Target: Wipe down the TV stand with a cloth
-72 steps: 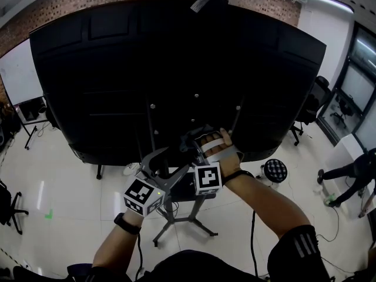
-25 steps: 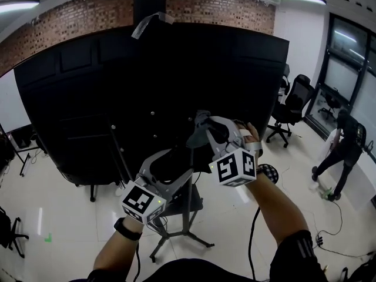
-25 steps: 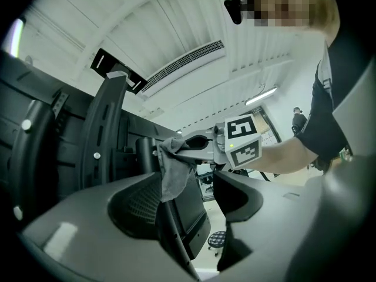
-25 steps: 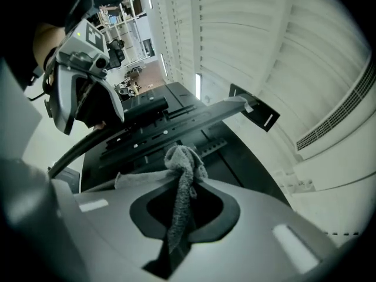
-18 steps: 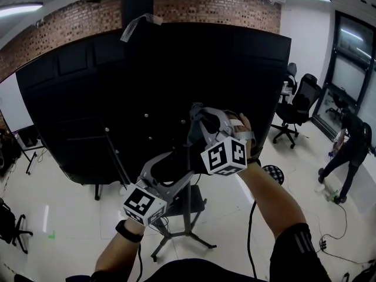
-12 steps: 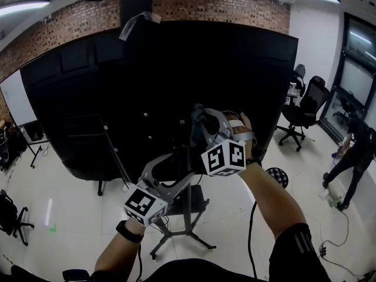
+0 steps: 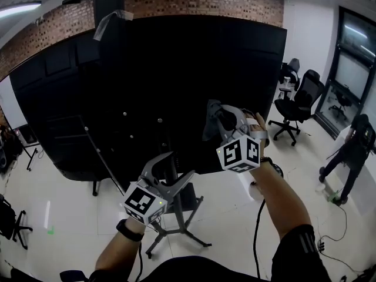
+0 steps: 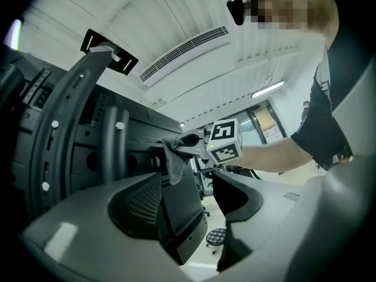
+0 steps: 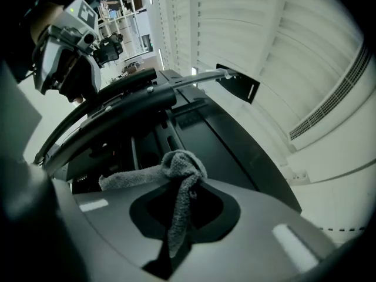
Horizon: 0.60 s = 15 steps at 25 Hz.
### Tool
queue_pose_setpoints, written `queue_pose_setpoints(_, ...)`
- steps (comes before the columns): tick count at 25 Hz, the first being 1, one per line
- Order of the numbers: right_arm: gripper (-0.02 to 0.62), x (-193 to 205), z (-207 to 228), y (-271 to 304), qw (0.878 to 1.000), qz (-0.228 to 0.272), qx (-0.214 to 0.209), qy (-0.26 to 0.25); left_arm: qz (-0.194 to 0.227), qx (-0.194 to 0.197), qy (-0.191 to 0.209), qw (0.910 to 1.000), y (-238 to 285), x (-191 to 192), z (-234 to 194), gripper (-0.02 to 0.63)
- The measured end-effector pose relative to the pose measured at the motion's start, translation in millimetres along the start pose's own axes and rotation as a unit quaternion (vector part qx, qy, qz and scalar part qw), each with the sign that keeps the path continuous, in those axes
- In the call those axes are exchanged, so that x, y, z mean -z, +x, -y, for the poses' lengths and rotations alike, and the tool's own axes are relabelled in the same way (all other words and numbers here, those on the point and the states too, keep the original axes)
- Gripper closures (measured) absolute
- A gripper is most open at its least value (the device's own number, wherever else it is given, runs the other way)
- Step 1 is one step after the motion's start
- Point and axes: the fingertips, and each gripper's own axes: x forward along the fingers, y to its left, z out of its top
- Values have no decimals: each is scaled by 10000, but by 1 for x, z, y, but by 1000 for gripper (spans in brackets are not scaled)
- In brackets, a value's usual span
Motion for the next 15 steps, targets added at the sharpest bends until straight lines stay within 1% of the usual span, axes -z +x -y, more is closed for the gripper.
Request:
queue_pose_setpoints(5,575,36,15,-12,9992,-370,101,59,32,101,-12,9999,15,2,11,310)
queue_pose_setpoints(8,575,38,19,-18,9991,-379,112,184,45,92,-39,9999,18,3,13,310)
queue_pose_setpoints(11,575,17,15,-26,9997,-86,93,226,44,25,-78,10000,15,3,10,310)
queue_pose_setpoints(15,575,-31,-12,-27,9989,413,-154,159,60,-116,-107,9999,6,4,3,310)
